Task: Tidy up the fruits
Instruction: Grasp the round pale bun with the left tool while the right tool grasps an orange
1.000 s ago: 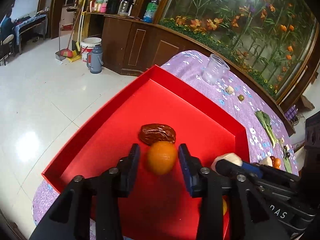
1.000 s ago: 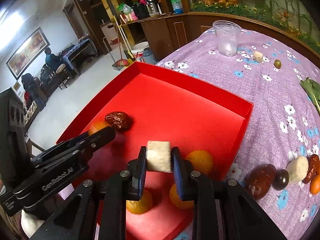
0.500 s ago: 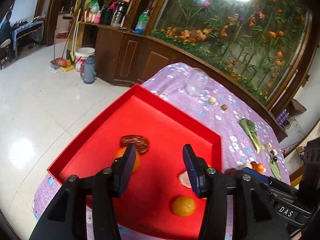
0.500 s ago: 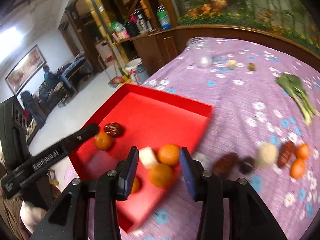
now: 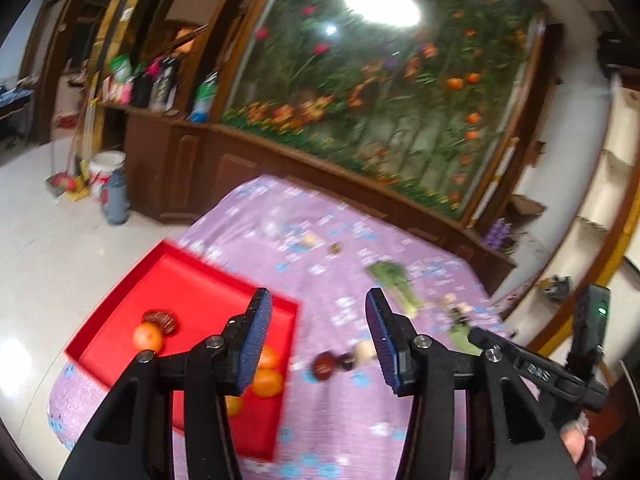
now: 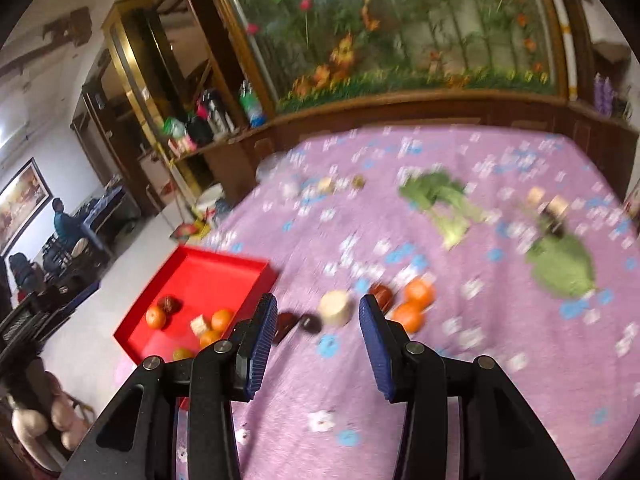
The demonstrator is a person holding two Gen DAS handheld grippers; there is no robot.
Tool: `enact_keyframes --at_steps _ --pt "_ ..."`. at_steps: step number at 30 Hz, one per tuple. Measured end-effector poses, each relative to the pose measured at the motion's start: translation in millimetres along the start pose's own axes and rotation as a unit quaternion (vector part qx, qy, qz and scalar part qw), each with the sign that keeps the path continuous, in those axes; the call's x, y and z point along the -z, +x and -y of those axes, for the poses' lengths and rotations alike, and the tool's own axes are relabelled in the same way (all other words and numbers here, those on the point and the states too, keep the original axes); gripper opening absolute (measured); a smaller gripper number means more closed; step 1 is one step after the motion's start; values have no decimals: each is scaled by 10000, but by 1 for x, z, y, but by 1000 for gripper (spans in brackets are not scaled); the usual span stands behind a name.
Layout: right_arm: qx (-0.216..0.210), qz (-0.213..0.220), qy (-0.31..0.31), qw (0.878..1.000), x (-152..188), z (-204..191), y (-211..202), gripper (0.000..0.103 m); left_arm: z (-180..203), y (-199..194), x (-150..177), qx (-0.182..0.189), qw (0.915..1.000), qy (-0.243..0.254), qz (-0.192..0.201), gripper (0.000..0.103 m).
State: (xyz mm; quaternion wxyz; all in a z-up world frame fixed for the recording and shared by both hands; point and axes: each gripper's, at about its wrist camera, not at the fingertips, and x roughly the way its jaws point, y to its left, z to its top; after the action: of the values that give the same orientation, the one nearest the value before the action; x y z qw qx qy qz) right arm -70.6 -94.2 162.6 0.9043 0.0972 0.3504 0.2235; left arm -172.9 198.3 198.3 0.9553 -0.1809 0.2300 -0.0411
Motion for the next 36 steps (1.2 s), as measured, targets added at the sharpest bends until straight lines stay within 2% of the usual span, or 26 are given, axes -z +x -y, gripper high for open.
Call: enact_keyframes --at_steps 4,5,10,13,15,16,18,20,24,26,28,30,32,36 --pt "170 659 -176 9975 -35 -1 -63 47 29 -42 -31 652 9976 127 203 55" --pt "208 833 -198 9961 -43 -1 -79 47 36 -51 -38 691 9970 203 281 57" --pt "435 1569 -372 9859 -104 -11 -158 47 64 -92 -86 721 9932 627 665 66" --pt "665 1903 -437 9785 -144 -16 -195 48 72 -94 -109 675 9923 726 746 73" --pt "777 2054 -416 9747 -161 -16 -209 62 77 -86 -117 499 9919 849 807 79" --pt "788 2090 -398 9739 -163 -15 -211 65 79 -75 -117 426 9918 933 763 80" --pt "787 2044 -421 9748 -160 -11 -199 68 77 -53 -110 461 9932 922 542 80" --pt "715 1735 -366 9815 -147 1 -169 68 72 -10 -92 587 9953 769 14 80" --pt "427 630 45 9971 -104 40 -64 68 63 74 -49 648 9929 533 -848 80" --pt "336 102 202 9992 -77 58 -8 65 58 120 -17 625 9882 488 -1308 79" --pt "302 -373 363 9982 -48 78 41 59 57 161 13 579 9824 492 -1708 70" --pt "256 -770 526 9953 -22 96 82 55 57 193 39 576 9740 530 -2127 49" --pt "213 -988 612 9930 -8 108 107 50 59 217 59 533 9672 612 -2406 46" --pt "171 -1181 571 9912 7 117 136 50 60 247 83 396 9603 764 -2655 46"
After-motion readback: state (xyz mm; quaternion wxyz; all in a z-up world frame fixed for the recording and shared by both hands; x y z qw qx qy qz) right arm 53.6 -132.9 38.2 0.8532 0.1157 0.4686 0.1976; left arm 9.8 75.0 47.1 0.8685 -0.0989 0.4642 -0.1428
